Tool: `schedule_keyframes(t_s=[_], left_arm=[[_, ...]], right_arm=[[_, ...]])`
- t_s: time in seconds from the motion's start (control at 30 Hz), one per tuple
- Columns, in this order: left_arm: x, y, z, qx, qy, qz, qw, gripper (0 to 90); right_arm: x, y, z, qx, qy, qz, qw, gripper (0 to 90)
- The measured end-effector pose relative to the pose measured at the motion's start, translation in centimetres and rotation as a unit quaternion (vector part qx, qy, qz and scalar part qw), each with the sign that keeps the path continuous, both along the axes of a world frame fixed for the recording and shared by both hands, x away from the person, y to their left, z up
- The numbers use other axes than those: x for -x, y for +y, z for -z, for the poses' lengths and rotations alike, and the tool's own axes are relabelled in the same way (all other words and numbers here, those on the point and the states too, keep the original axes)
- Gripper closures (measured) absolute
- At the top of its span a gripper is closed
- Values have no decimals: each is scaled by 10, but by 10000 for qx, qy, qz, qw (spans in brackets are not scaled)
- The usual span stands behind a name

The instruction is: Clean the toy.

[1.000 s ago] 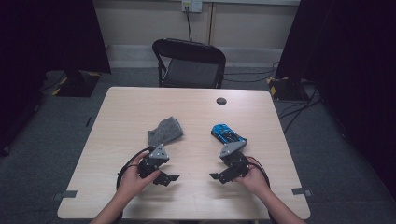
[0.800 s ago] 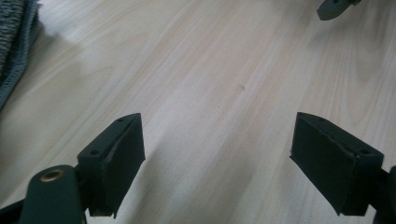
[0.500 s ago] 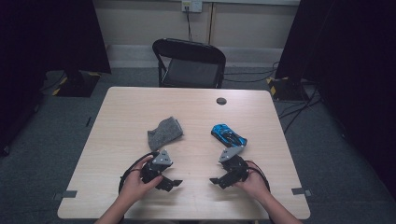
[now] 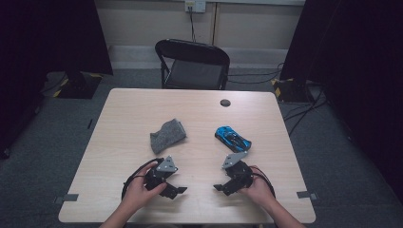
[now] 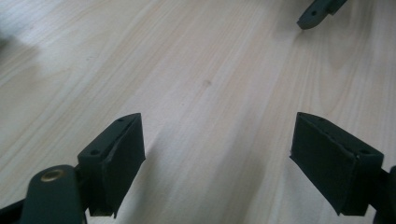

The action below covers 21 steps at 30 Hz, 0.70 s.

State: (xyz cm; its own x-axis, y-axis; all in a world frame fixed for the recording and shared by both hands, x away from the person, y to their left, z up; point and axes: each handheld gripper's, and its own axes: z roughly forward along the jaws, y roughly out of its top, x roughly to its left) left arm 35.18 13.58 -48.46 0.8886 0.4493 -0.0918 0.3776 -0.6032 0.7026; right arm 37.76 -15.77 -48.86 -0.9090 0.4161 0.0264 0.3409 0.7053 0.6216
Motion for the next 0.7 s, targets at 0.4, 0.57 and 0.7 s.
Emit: schedule_keyframes(t_s=[0.4,0.57,0.7], left_arm=[[5,-6,6,-81,-20,175,9998,172],[6,-7,9,-75,-20,252,9997,172],[7,-9,11,-203,-79,367,9991,162]], right_arm=[[6,2,5,-34,-56,-94,9999,114],[8,0,7,-158,-111,-70,9998,109],[10,-3,10,-319,-194,-92,9993,100]])
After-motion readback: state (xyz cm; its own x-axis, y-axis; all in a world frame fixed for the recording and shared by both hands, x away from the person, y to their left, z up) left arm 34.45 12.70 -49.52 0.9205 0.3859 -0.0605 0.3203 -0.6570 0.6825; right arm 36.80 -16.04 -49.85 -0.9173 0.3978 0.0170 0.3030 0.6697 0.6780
